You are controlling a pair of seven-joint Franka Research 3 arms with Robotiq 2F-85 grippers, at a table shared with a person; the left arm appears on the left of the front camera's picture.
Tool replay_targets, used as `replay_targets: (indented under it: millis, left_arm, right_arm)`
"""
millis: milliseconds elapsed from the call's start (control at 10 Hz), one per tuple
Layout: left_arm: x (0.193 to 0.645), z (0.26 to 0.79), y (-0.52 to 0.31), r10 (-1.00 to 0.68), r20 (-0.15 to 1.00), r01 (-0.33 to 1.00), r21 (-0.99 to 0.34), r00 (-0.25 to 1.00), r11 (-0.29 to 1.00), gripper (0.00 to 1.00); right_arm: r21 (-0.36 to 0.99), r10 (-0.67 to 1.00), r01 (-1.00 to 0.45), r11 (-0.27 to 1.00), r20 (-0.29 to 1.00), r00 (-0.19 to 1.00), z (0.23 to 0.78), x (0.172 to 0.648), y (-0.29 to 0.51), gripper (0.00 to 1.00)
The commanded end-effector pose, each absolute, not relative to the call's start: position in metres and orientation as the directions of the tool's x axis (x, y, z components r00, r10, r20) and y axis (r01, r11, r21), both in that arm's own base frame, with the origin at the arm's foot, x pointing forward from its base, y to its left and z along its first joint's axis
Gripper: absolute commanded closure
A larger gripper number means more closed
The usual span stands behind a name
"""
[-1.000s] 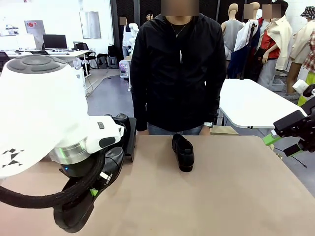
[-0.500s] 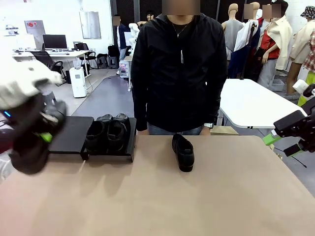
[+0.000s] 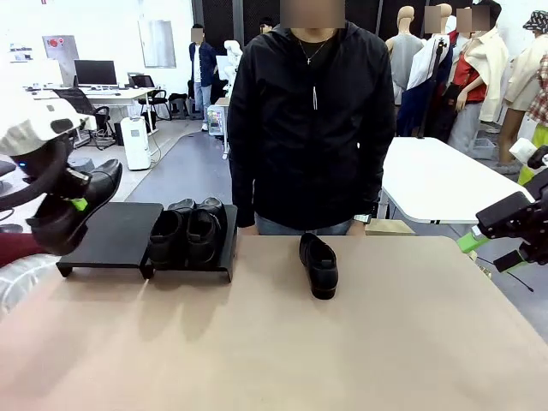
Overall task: Organize the shoes by placing them on the stand.
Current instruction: Place the Shoe from the middle of the table onto the Shoes Stand.
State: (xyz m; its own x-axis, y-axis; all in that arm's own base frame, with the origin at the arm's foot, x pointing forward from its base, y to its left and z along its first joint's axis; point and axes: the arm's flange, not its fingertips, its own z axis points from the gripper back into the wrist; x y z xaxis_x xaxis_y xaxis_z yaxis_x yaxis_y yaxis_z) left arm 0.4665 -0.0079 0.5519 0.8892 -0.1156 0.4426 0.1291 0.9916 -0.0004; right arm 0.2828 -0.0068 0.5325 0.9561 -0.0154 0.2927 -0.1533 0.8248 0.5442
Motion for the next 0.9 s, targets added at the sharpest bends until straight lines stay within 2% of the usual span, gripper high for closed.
replay_targets:
  millis: [0, 300, 400, 500, 600, 800]
  left_arm:
    - [0.445, 0.558, -0.012, -0.175, 0.457, 0.175, 0.043, 0.872, 0.984, 1.0]
    - [0.445, 0.558, -0.012, -0.175, 0.457, 0.175, 0.043, 0.872, 0.984, 1.0]
    - [0.458, 0.553, -0.015, -0.144, 0.442, 0.153, 0.016, 0.885, 0.988, 1.0]
    - [0.503, 0.55, -0.01, -0.047, 0.417, 0.038, 0.028, 0.908, 0.999, 1.0]
    - [0.547, 0.539, -0.004, 0.057, 0.447, -0.09, 0.054, 0.893, 0.994, 1.0]
    - [0.593, 0.517, 0.005, 0.063, 0.41, -0.083, 0.032, 0.91, 0.996, 1.0]
  right_arm:
    - [0.548, -0.007, -0.175, 0.818, 0.314, 0.95, 0.533, 0.287, -0.006, 0.0]
    - [0.548, -0.007, -0.175, 0.818, 0.314, 0.95, 0.533, 0.287, -0.006, 0.0]
    - [0.548, -0.007, -0.175, 0.818, 0.314, 0.95, 0.533, 0.287, -0.006, 0.0]
    - [0.548, -0.007, -0.175, 0.818, 0.314, 0.95, 0.533, 0.287, -0.006, 0.0]
    - [0.548, -0.007, -0.175, 0.818, 0.314, 0.95, 0.533, 0.287, -0.006, 0.0]
    - [0.548, -0.007, -0.175, 0.818, 0.314, 0.95, 0.533, 0.287, -0.006, 0.0]
